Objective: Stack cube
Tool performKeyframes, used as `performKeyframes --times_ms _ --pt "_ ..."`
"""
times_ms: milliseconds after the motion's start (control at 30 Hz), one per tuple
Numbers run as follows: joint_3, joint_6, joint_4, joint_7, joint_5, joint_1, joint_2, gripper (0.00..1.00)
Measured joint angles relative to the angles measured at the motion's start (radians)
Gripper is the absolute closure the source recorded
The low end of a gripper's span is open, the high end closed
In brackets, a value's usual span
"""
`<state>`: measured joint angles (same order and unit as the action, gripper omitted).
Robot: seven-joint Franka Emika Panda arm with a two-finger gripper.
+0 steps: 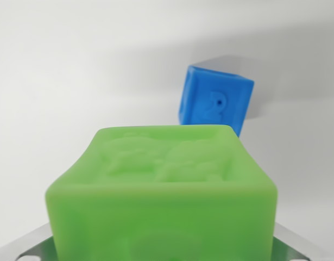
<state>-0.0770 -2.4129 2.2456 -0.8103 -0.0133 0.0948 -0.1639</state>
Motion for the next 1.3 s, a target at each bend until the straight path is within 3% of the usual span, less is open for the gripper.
performKeyframes --times_ms 833,1300 --pt "-0.023 0.045 -0.068 0.007 -0.008 0.051 -0.025 1.00" --pt "-0.021 -0.046 -0.054 0.016 -0.021 0.052 -0.109 1.00"
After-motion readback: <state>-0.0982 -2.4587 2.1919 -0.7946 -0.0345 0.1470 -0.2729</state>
